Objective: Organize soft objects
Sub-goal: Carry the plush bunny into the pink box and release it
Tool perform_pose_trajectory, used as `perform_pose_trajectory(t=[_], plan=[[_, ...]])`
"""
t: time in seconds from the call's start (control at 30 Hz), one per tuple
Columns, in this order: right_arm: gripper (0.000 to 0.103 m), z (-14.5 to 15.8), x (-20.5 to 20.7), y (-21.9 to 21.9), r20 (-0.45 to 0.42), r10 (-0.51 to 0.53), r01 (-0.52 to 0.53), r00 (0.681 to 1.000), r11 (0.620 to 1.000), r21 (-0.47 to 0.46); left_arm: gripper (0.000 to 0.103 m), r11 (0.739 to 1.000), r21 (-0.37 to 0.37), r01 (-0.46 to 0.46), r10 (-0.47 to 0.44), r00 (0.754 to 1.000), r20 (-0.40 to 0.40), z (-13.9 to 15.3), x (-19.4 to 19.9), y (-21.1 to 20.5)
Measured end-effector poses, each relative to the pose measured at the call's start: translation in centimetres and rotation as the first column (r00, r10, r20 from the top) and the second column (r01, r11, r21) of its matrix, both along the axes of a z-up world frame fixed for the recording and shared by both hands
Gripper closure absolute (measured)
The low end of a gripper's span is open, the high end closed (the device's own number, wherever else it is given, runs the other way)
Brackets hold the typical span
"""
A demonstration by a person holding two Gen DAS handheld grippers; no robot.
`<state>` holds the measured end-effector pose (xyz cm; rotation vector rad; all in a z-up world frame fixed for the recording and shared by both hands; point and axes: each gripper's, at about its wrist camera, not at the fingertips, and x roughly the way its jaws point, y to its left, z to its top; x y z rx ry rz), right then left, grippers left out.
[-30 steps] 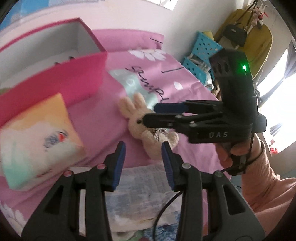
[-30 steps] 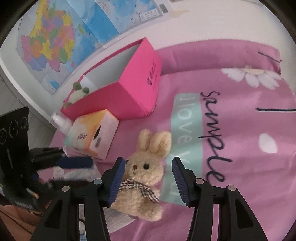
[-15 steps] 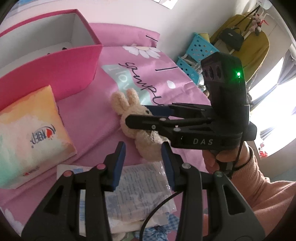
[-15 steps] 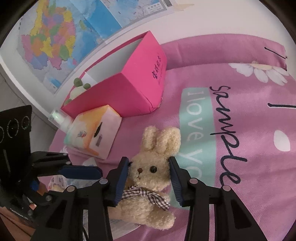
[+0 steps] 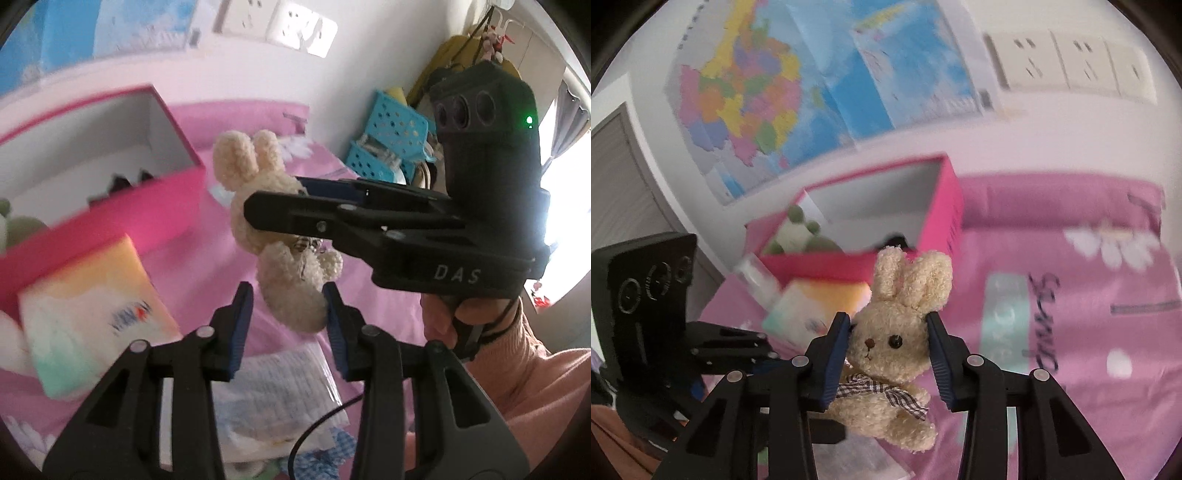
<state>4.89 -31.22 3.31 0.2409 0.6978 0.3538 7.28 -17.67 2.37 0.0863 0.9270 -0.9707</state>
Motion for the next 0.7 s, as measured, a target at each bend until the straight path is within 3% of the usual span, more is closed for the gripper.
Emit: perform_pose_trajectory(t=[0.2,0.33,0.7], plan=[[0.061,3.6,3.0,2.1,0.087,0.034,-0.031,0.996,0.999,-0.035,0.069,0.996,-0.009,-0.083,0.084,0.994,0.071,2.8,2.6,1.2],[0.061,4.9,5.9,3.1,0.111,0.042,-0.036,0.993,0.998,-0.054,0.07,0.99,-0.016,-0.139,0.14,0.988,0.071,3.9,5.4,2.0],[0.061,4.5,13.0,4.9,0.057,0.02,-0.013,0.998,0.993,-0.12,0.07,0.974,0.038,-0.225,0.224,0.974,0.02,2.2,11.5,1.7]])
